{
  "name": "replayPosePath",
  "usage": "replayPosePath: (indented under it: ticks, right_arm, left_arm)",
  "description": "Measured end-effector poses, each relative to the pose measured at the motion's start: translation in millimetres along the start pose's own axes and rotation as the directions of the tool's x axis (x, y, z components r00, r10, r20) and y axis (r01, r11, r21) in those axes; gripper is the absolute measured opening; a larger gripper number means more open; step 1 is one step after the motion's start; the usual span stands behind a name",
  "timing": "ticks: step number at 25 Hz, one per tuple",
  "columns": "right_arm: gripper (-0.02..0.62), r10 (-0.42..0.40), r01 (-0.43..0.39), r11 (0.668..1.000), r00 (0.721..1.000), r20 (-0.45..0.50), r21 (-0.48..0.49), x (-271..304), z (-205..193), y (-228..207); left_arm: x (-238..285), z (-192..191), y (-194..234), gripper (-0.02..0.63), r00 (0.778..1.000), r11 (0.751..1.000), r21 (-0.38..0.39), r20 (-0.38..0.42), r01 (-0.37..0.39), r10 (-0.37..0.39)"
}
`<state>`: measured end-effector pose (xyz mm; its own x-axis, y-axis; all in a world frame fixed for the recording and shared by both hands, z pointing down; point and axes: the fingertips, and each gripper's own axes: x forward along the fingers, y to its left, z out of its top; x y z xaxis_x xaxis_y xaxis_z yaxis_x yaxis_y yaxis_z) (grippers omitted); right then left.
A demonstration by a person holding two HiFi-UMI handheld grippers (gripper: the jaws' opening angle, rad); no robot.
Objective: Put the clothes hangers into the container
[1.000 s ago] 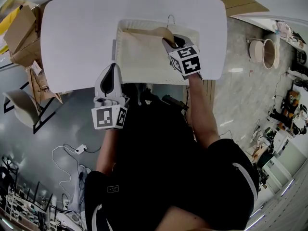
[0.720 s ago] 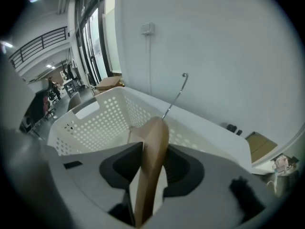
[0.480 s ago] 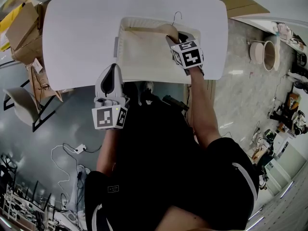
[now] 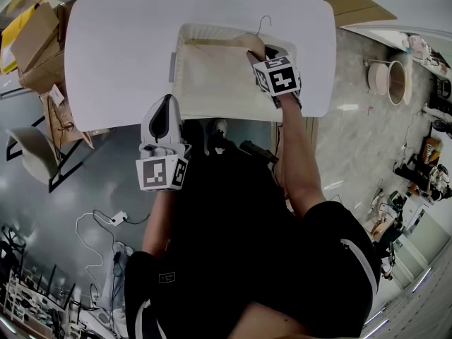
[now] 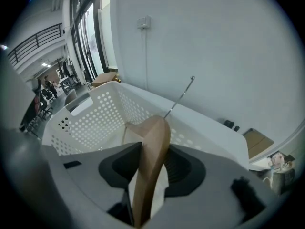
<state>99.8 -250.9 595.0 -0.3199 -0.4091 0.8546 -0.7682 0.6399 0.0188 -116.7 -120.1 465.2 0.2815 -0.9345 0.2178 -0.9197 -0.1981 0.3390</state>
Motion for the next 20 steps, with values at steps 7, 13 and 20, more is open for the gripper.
replayPosePath:
  ticks: [7, 13, 20]
  right_arm:
    - [0.159, -0.014, 0.014, 1.0, 1.0, -0.008, 0.004, 2, -1, 0]
    - [0.175, -0.018, 0.018, 1.0, 1.0, -0.017, 0.002, 2, -1, -4]
    - [0.184, -0.016, 0.016, 1.0, 0.999, -0.031, -0.002, 1, -3, -3]
  left_arm:
    - [-6, -1, 2, 0.006, 1.0, 1.0, 0.001, -0.001, -0.004, 0.004]
    - [-11, 0, 2, 0.005, 1.0, 1.0, 0.003, 0.0, -0.015, 0.015]
    - [-15, 1, 2, 0.006, 1.0, 1.0, 0.005, 0.006, -0.02, 0.02]
